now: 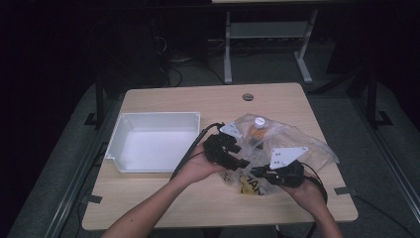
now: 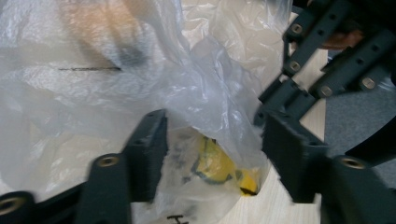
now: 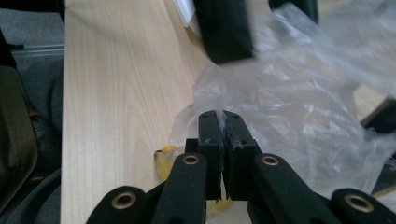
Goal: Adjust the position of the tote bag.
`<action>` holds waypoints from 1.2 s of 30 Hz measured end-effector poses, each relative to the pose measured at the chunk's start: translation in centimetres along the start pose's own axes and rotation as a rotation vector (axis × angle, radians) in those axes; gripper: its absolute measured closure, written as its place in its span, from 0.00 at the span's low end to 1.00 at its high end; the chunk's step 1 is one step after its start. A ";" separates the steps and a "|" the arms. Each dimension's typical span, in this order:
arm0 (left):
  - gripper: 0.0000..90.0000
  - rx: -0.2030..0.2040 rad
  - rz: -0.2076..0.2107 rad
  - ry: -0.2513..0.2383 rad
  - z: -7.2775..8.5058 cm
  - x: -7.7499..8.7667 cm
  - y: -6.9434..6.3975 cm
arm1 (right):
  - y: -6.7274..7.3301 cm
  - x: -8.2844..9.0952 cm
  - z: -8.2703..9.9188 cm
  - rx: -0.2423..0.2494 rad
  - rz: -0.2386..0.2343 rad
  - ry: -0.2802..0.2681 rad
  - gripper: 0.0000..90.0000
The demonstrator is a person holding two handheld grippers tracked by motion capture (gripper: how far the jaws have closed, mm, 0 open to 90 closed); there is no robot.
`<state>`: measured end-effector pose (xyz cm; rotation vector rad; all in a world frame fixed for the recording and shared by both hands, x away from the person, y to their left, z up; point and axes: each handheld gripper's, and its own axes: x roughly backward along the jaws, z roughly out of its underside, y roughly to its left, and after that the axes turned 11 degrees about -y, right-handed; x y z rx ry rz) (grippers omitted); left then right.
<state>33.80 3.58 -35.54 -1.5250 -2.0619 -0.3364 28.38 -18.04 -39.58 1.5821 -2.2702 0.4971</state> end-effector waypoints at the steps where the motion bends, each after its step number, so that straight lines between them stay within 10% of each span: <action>1: 0.62 -0.005 0.006 0.002 0.0 -0.1 0.0 | 0.1 0.0 0.0 0.009 -0.003 -0.001 0.96; 8: 0.96 -0.097 -0.047 0.033 0.0 -0.6 -0.5 | 0.3 0.1 -0.1 0.005 -0.016 0.009 0.91; 22: 0.98 -0.121 -0.115 0.105 0.4 0.0 0.3 | -1.7 5.5 -0.4 -0.021 0.060 -0.046 0.57; 36: 0.98 -0.143 -0.090 0.141 0.9 0.1 1.1 | -8.0 7.9 -3.9 -0.038 0.201 -0.020 0.46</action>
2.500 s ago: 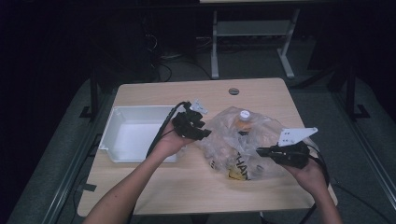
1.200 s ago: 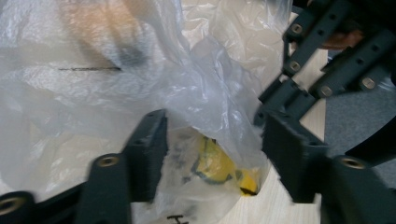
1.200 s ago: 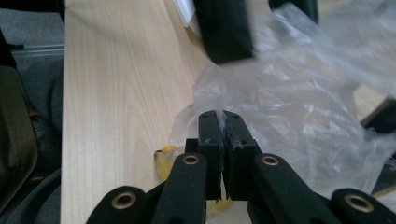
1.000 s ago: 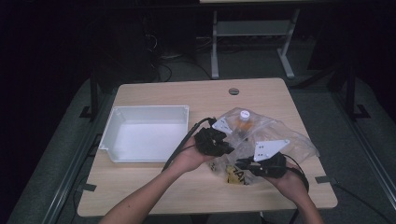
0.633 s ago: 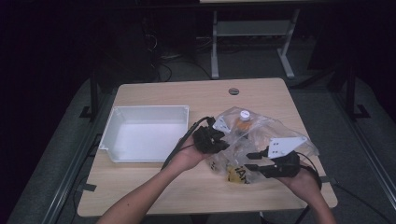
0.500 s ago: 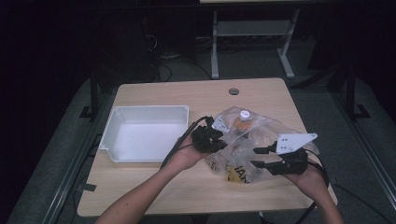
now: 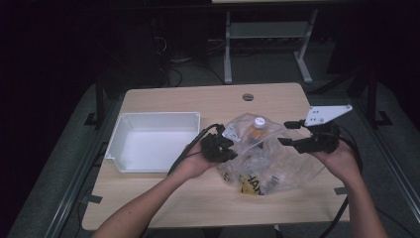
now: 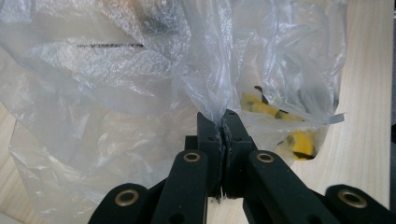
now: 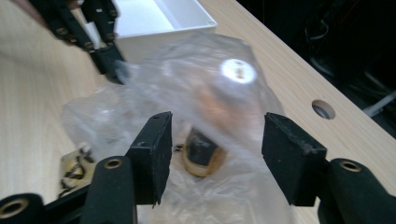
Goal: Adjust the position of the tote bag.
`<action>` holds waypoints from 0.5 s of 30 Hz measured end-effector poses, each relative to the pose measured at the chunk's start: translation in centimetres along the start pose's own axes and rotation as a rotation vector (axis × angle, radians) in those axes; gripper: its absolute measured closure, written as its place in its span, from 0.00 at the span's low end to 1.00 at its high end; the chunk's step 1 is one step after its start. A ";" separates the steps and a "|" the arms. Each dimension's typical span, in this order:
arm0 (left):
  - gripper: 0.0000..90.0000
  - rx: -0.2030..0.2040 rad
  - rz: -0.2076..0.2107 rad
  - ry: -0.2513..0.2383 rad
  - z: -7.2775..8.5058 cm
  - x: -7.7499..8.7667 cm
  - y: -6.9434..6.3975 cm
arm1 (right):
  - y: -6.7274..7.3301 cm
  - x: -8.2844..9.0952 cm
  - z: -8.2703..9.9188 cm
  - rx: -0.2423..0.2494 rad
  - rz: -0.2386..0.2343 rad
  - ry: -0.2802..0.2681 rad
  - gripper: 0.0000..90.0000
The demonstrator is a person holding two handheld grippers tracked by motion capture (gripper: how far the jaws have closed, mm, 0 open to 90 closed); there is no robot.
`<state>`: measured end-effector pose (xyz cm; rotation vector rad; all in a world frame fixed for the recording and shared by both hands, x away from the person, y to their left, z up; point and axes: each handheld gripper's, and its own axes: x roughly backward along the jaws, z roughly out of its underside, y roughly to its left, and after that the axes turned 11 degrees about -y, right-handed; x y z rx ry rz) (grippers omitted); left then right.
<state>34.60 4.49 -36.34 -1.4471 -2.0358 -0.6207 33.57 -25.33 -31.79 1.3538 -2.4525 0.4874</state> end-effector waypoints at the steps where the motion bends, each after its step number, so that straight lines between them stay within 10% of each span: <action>1: 0.98 -0.003 0.002 0.003 0.1 0.0 0.1 | -0.6 -0.2 -0.1 -0.010 -0.003 0.009 0.46; 10: 0.98 -0.024 -0.004 0.041 0.7 -0.1 1.0 | -4.7 -2.6 0.9 -0.140 -0.094 0.079 0.47; 15: 0.98 -0.016 0.001 0.049 1.1 -0.2 1.8 | -5.4 -3.6 1.4 -0.134 -0.175 0.115 0.83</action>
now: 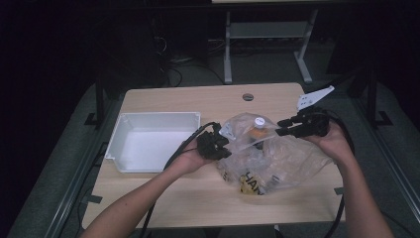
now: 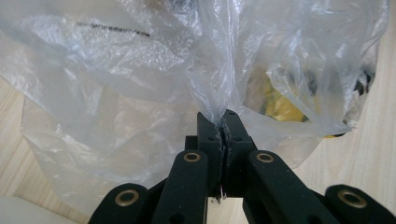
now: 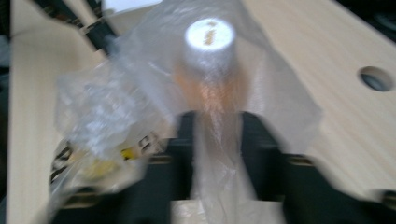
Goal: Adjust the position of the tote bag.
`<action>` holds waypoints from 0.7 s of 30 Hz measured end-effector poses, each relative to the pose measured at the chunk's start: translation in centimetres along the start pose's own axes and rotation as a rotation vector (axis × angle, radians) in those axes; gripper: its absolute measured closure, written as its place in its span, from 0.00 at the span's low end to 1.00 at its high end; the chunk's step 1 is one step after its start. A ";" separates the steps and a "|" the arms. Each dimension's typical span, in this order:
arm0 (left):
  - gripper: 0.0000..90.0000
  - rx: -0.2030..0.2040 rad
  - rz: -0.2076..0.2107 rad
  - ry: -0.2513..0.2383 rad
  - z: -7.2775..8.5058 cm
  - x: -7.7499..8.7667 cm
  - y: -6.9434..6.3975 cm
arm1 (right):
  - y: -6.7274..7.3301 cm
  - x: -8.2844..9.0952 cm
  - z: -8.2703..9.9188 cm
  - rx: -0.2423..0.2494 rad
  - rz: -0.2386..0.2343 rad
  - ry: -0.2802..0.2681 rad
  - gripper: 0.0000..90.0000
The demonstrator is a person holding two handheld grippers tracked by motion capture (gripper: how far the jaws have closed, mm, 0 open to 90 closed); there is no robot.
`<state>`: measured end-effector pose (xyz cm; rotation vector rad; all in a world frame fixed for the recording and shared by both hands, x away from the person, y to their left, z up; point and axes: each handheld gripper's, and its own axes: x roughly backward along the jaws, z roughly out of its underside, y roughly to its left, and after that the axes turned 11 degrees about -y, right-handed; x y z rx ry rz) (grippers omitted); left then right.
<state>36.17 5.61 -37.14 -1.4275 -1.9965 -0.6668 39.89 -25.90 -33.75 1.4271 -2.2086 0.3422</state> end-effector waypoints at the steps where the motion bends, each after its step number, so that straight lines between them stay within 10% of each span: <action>1: 0.98 0.006 0.001 -0.002 0.1 0.0 0.3 | 0.1 -0.1 0.0 -0.003 -0.017 0.007 0.88; 10: 0.99 0.023 -0.026 -0.032 -0.5 1.9 2.4 | -0.3 -0.1 -2.3 0.038 -0.044 0.036 1.00; 21: 0.99 0.061 -0.108 -0.056 -1.6 2.8 5.2 | -2.1 -0.7 -5.1 0.031 0.029 0.013 1.00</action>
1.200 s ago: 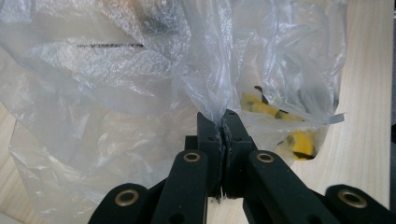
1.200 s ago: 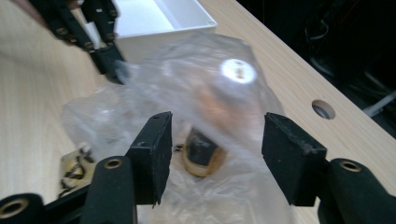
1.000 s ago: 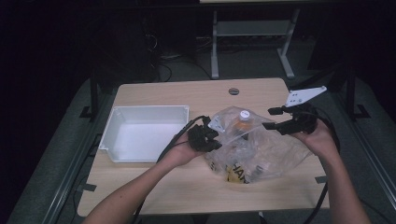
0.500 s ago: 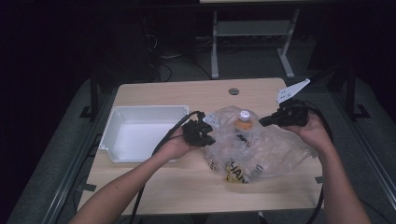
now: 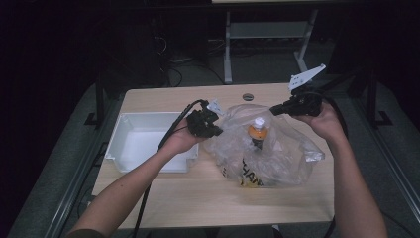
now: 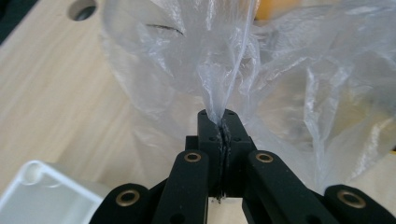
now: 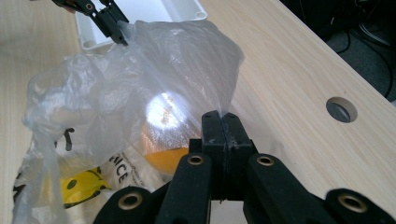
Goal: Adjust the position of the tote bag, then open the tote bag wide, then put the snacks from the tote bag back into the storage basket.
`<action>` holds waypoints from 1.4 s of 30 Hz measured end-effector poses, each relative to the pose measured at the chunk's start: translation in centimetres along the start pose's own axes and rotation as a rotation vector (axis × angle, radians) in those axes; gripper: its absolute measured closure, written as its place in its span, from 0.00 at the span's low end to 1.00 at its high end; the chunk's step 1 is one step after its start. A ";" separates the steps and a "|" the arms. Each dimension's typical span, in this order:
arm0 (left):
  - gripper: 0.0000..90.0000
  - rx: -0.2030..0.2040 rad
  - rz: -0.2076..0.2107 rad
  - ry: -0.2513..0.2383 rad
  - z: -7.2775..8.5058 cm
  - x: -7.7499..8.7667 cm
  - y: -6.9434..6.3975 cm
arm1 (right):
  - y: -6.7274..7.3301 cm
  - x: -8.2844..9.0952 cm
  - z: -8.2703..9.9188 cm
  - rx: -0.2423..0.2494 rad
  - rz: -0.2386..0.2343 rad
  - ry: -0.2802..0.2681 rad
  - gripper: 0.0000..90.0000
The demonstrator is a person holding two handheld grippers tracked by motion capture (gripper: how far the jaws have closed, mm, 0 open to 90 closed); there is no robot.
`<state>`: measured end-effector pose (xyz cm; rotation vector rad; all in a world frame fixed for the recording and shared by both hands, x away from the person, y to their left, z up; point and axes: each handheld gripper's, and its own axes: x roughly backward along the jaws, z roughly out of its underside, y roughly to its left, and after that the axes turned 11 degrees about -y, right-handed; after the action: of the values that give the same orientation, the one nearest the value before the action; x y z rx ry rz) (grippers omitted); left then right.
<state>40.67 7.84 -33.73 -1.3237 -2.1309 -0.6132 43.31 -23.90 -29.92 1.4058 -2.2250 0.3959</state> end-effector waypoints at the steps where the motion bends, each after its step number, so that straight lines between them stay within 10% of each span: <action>1: 0.99 0.007 -0.007 -0.008 0.0 0.0 0.2 | -0.2 -0.1 -0.1 -0.008 0.005 0.002 1.00; 25: 0.99 -0.009 -0.002 0.078 0.7 -3.5 -0.4 | -0.5 -2.7 6.8 -0.132 0.049 -0.024 0.99; 42: 0.99 0.006 0.009 0.102 1.7 -4.2 -0.8 | -0.3 -4.7 8.6 -0.184 0.064 0.056 0.99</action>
<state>41.12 5.89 -37.85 -1.2705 -2.0428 -0.6560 43.25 -24.59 -39.70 1.2167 -2.2034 0.2416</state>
